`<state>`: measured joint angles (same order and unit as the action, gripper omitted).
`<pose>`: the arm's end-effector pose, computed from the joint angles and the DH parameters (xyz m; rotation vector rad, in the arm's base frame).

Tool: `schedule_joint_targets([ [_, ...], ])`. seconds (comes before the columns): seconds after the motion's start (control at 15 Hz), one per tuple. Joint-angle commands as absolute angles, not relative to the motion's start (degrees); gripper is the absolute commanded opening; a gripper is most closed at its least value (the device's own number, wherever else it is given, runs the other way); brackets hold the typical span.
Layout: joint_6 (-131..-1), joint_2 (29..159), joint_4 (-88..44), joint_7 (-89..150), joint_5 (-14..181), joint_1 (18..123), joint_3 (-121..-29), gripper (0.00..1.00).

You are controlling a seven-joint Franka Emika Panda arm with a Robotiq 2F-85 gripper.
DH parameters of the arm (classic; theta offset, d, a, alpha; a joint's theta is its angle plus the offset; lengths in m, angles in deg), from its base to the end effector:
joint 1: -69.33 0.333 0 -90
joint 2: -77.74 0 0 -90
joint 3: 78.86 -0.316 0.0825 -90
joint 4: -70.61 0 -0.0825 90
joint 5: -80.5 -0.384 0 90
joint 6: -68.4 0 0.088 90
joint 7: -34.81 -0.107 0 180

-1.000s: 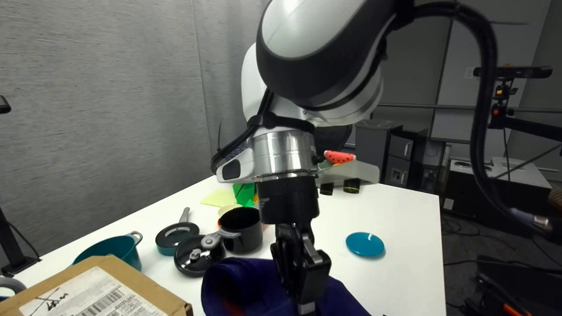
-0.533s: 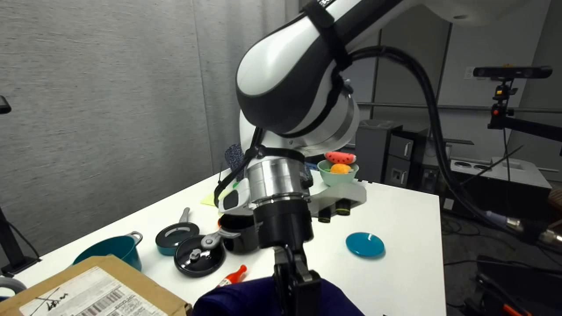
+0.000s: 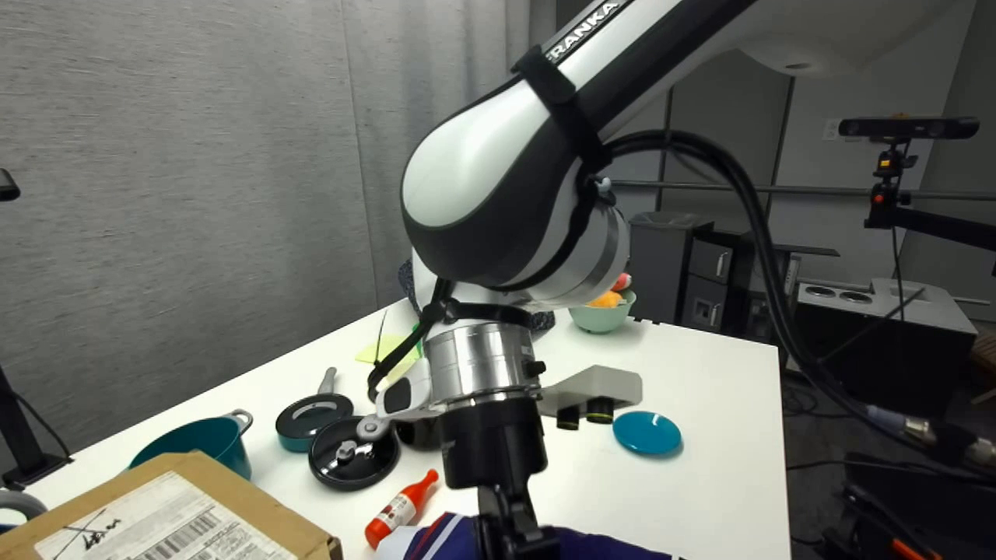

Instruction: Fold the blue cloth in half

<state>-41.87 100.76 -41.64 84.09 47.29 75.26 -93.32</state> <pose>0.5248 0.2318 0.2613 -2.2064 -1.0509 0.3346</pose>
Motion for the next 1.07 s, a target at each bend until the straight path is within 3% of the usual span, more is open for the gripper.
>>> schedule_joint_targets([
  [0.0,-43.80,97.88,-41.90,85.14,45.86,74.28,-93.40,0.73],
  [0.2,-48.70,94.61,-43.87,83.01,45.58,73.00,-91.45,0.97],
  [0.27,-49.98,94.07,-44.19,81.90,45.78,72.47,-90.60,1.00],
  [0.73,-50.19,96.59,-46.68,75.44,47.47,66.66,-83.37,1.00],
  [0.8,-50.21,97.04,-47.17,75.51,47.39,65.87,-82.84,0.75],
  [0.87,-50.43,97.53,-47.50,75.46,47.68,65.22,-82.37,0.74],
  [1.0,-50.51,98.24,-48.02,75.32,48.42,64.12,-81.52,0.58],
])
